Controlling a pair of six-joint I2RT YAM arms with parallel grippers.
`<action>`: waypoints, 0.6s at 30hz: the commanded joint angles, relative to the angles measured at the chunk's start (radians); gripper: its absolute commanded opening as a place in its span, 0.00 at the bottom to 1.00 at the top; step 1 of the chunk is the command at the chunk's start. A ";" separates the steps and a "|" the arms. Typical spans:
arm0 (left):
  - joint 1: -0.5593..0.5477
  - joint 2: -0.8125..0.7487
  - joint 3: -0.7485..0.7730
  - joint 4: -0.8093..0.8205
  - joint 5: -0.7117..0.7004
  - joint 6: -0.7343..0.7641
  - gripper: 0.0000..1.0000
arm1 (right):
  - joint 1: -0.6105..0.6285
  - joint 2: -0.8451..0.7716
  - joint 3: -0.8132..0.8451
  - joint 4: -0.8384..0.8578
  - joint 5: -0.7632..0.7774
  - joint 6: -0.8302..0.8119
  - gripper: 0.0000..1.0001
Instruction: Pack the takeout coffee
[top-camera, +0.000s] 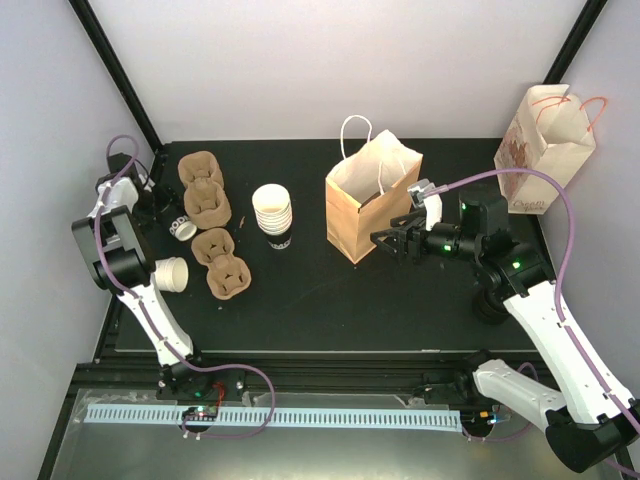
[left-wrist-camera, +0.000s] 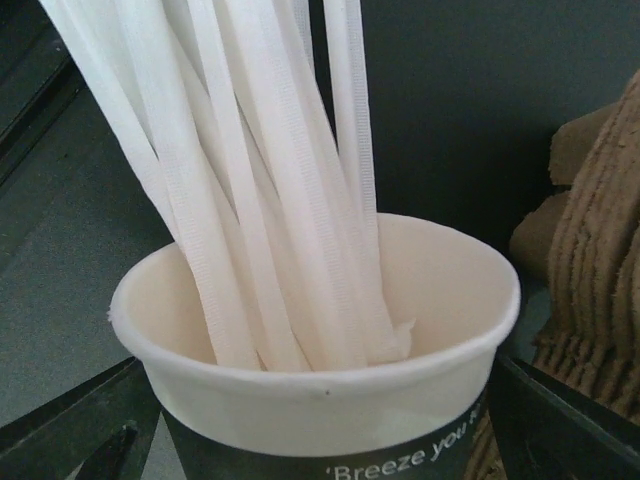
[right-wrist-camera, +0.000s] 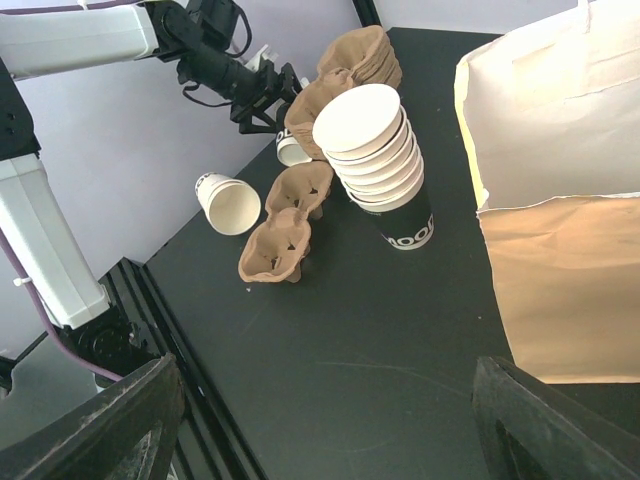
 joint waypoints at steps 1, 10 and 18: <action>0.008 0.028 0.043 -0.021 0.019 -0.036 0.91 | 0.003 -0.002 0.000 0.023 -0.013 -0.009 0.81; 0.010 0.051 0.038 -0.025 -0.019 -0.047 0.89 | 0.003 0.001 0.000 0.027 -0.017 -0.008 0.81; 0.037 0.045 0.034 0.006 -0.023 -0.071 0.78 | 0.004 0.003 -0.002 0.027 -0.014 -0.007 0.81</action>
